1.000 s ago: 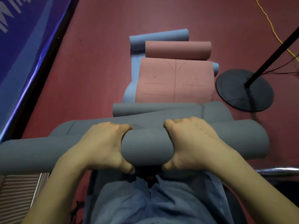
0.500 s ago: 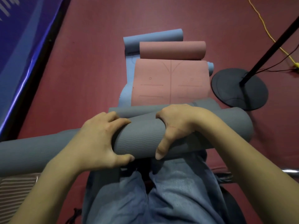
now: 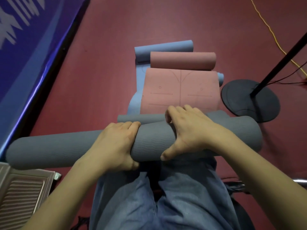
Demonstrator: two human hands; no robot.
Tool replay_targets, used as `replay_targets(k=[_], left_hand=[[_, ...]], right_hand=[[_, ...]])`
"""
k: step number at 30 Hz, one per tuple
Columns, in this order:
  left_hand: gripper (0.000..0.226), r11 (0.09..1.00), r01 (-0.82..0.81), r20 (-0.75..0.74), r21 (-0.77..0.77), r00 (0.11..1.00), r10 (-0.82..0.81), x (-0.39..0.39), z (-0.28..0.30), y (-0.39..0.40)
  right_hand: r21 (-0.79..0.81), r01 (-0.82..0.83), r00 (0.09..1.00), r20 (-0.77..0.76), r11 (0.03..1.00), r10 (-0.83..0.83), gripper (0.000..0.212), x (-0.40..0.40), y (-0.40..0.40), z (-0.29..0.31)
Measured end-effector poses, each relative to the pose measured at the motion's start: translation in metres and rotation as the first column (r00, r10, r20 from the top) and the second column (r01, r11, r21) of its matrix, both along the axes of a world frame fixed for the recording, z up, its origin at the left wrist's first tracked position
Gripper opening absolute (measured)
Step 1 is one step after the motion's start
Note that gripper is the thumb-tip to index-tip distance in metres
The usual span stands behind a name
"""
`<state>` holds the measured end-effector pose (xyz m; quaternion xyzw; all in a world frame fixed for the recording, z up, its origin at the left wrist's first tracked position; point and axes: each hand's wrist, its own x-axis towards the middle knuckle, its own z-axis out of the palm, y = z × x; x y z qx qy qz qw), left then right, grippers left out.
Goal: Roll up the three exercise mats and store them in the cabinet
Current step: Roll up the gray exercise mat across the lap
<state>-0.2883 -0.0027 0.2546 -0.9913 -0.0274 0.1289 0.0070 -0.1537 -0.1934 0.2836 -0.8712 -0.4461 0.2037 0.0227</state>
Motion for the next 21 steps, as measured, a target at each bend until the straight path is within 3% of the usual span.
replay_targets(k=[4,7,11,16,21], left_hand=[[0.085,0.997,-0.032,-0.105,-0.066,0.994,0.025,0.018,0.009,0.003],[0.086,0.994,-0.041,-0.144,-0.097,0.989,0.027,0.027,0.013,0.006],[0.095,0.983,-0.086,-0.154,-0.160,0.986,0.061,0.030,0.016,0.008],[0.129,0.996,-0.084,-0.033,0.002,0.996,0.084,0.017,0.010,0.010],[0.135,0.992,-0.107,0.110,0.065,0.989,0.100,-0.001,-0.003,0.006]], right_hand=[[-0.068,-0.002,0.986,0.164,0.998,0.013,0.099,-0.022,-0.007,0.000],[-0.169,-0.008,0.953,0.298,0.986,0.059,0.110,-0.036,-0.002,-0.009],[-0.134,-0.024,0.952,0.298,0.991,0.064,0.108,-0.022,0.006,-0.012],[-0.075,-0.042,0.952,0.298,0.996,0.062,0.092,-0.015,0.009,-0.015],[-0.107,-0.014,0.968,0.249,0.994,0.041,0.091,-0.009,0.014,-0.012]])
